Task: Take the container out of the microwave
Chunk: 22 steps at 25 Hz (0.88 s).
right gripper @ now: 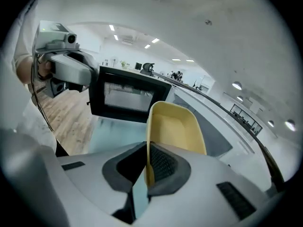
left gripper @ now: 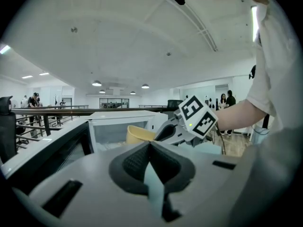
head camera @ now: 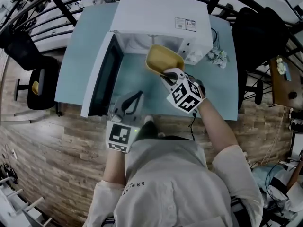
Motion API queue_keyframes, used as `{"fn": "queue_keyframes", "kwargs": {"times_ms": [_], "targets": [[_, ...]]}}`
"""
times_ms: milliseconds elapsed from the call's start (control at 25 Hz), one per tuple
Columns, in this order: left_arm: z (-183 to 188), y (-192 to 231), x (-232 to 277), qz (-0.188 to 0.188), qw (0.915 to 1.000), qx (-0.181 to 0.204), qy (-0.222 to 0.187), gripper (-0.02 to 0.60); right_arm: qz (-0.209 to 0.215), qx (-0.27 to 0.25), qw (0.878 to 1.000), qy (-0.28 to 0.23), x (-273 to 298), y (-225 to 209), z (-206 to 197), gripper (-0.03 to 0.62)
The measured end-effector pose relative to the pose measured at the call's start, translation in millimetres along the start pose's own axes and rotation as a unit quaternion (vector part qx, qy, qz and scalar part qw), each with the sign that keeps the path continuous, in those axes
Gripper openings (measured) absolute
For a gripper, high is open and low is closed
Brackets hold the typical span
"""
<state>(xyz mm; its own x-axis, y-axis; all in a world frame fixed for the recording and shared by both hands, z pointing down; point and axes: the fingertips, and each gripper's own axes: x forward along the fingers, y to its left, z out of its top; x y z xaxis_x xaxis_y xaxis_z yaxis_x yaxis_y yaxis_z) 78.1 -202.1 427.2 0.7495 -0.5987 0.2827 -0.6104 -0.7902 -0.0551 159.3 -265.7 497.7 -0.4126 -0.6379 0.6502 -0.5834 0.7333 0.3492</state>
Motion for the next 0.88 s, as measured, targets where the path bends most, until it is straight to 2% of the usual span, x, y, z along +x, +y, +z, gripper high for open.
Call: {"fn": "queue_keyframes", "kwargs": {"times_ms": [200, 400, 560, 720, 880], "targets": [[6.4, -25.0, -20.0, 0.011, 0.9999, 0.007, -0.007, -0.006, -0.034, 0.014, 0.998, -0.043, -50.9, 24.3, -5.9, 0.031], [17.6, -43.6, -34.6, 0.022, 0.9994, 0.02, -0.019, -0.006, -0.08, 0.071, 0.988, -0.11, -104.1, 30.9, -5.9, 0.031], [26.3, -53.1, -41.7, 0.027, 0.9987, 0.033, -0.028, -0.006, -0.11, 0.123, 0.972, -0.165, -139.7, 31.5, -2.0, 0.031], [37.2, -58.2, -44.6, 0.03, 0.9978, 0.045, -0.038, -0.006, -0.145, 0.171, 0.95, -0.218, -173.0, 23.5, -1.2, 0.031], [43.4, -57.7, -45.1, 0.036, 0.9972, 0.048, -0.043, -0.006, -0.171, 0.206, 0.931, -0.247, -199.6, 16.9, -2.2, 0.031]]}}
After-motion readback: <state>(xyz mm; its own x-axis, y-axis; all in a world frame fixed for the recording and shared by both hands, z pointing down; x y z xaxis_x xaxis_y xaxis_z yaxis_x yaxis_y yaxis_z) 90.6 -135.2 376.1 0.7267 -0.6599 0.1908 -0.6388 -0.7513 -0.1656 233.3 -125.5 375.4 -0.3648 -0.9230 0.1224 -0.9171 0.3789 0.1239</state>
